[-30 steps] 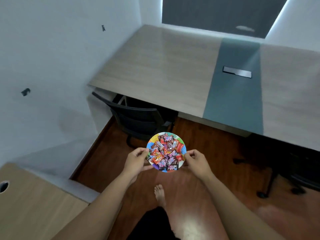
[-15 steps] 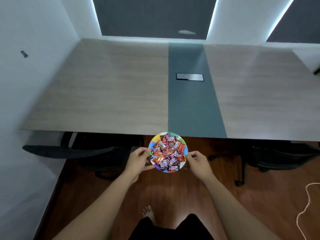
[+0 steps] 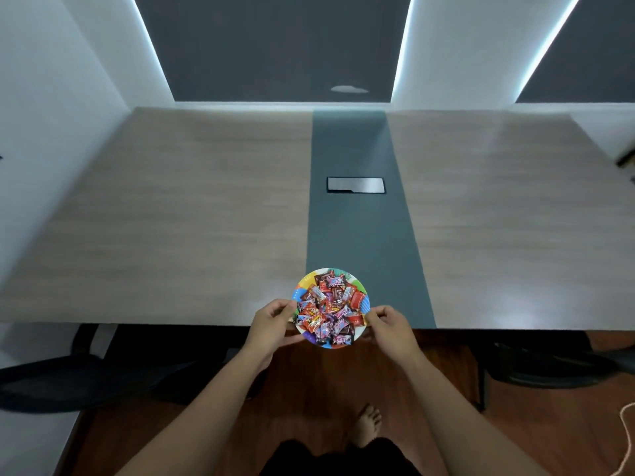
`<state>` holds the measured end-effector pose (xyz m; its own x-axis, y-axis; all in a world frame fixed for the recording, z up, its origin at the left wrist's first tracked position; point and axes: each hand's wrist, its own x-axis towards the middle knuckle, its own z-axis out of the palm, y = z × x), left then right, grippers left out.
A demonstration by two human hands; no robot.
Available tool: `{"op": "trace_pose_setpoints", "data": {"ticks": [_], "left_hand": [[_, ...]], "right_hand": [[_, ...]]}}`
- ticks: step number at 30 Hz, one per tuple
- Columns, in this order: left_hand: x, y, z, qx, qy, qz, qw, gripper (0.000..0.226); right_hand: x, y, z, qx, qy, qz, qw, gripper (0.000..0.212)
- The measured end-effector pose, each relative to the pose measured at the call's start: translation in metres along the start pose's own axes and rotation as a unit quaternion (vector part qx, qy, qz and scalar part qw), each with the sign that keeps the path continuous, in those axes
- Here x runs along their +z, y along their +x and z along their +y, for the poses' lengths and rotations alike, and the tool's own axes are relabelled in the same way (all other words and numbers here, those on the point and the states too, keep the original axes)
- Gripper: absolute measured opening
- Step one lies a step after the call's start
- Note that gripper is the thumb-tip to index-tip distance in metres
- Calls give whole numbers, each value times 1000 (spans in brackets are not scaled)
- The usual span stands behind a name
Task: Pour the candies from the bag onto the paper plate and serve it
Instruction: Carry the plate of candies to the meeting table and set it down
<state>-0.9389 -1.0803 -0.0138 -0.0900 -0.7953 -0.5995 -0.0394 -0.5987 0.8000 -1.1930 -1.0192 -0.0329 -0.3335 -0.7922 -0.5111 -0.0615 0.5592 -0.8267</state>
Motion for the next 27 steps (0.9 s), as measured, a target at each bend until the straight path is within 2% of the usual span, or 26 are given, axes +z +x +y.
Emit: {"op": "trace_pose_setpoints", "data": {"ticks": [7,12,27], "left_hand": [[44,44,41,-1,13,40,999,26],[62,86,72,-4,5,38,999,27],[82,238,165,-6,50,-20,999,25]], "right_hand": [[-29,72,-36,16,-3,-23,1000,18],[-37,116,-62,19,-2,-18,1000,17],[-27,245,-136,51,36,37,997,20]]}}
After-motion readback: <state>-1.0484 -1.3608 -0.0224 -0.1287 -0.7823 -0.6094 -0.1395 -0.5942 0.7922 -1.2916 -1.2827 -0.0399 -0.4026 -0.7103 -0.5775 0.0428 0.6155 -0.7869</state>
